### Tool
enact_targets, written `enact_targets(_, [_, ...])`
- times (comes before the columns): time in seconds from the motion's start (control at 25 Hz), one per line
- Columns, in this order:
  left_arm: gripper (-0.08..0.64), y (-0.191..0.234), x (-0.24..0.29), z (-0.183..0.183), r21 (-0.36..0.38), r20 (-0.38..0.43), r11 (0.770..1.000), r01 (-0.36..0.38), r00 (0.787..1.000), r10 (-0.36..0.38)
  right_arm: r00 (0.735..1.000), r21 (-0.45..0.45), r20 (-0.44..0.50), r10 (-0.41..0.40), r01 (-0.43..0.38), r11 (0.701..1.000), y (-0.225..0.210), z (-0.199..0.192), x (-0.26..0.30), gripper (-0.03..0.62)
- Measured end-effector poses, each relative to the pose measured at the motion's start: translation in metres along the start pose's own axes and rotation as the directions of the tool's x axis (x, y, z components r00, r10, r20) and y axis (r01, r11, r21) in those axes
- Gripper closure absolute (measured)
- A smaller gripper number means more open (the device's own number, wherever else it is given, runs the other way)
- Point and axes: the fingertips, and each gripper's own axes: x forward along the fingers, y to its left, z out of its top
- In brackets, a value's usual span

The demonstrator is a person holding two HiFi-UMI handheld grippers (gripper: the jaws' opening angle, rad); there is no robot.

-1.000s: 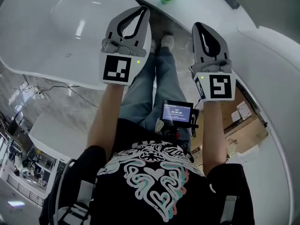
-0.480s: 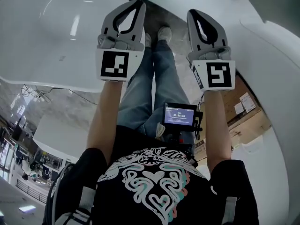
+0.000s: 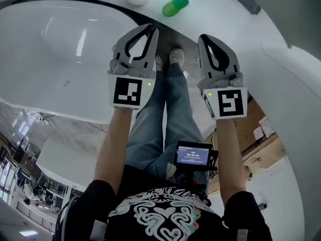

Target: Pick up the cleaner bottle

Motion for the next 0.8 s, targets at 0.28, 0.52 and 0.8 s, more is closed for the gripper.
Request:
enact_targets(0.28, [0.537, -0.005, 0.017, -0.026, 0.032, -0.054, 1.000, 0.000, 0.999, 0.002, 0.999, 0.035, -0.046, -0.011, 0.013, 0.999, -0.008, -0.024, 0.013, 0.563])
enact_targets(0.52, [0.535, -0.004, 0.029, -0.046, -0.013, -0.136, 1.000, 0.016, 0.991, -0.018, 0.998, 0.055, -0.053, -0.014, 0.017, 0.998, -0.017, -0.028, 0.024, 0.563])
enact_targets(0.8, [0.440, -0.005, 0.053, -0.053, -0.026, -0.172, 0.998, 0.056, 0.983, -0.060, 0.998, 0.083, -0.060, 0.003, 0.002, 0.997, -0.023, -0.028, 0.037, 0.563])
